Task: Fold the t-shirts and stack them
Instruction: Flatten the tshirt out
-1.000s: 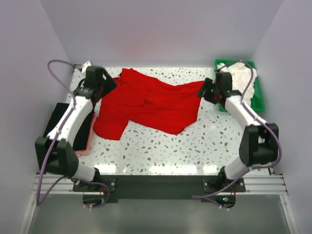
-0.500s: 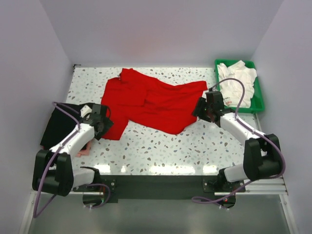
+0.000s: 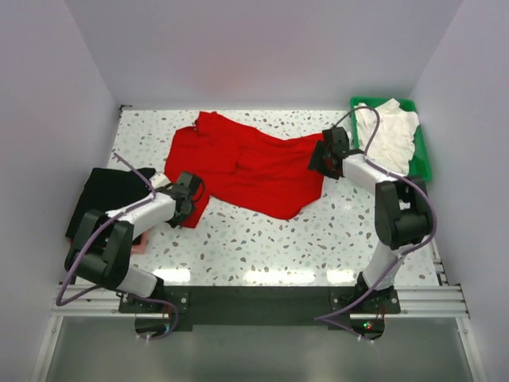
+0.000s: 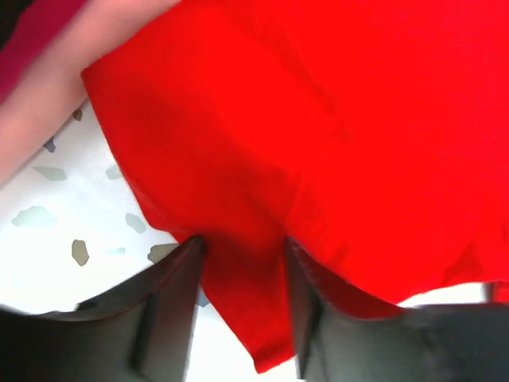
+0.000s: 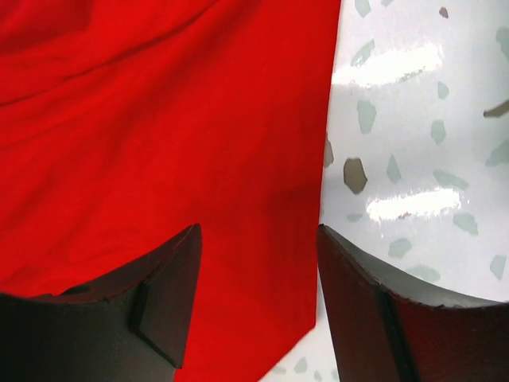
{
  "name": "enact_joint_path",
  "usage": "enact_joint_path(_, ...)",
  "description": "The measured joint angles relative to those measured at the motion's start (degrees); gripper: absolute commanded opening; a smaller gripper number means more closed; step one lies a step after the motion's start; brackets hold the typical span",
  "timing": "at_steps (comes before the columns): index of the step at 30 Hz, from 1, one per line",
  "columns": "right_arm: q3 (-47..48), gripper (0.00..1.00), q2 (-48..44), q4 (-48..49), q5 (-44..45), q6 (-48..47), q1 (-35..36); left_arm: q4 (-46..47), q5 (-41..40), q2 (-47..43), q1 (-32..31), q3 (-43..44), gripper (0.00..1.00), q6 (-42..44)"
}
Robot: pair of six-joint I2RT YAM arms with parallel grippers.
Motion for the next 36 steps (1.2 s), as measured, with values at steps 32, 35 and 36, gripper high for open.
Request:
enact_joint_path(32, 28.33, 0.49, 19.37, -13.40, 4.42, -6.23, -6.54, -3.41, 5.60, -15.96, -16.11, -11.10, 0.00, -8.33)
enact_joint_path(35, 22.60, 0.49, 15.26, -11.96, 4.04, -6.16, -6.84, -4.04, 6.21, -17.42, -16.20, -11.65, 0.00, -8.22)
enact_joint_path(36, 19.04, 0.47, 12.59, -11.47, 3.93, -6.01, -6.84, -4.17, 6.19, -17.66, -16.17, -11.63, 0.00, -8.15)
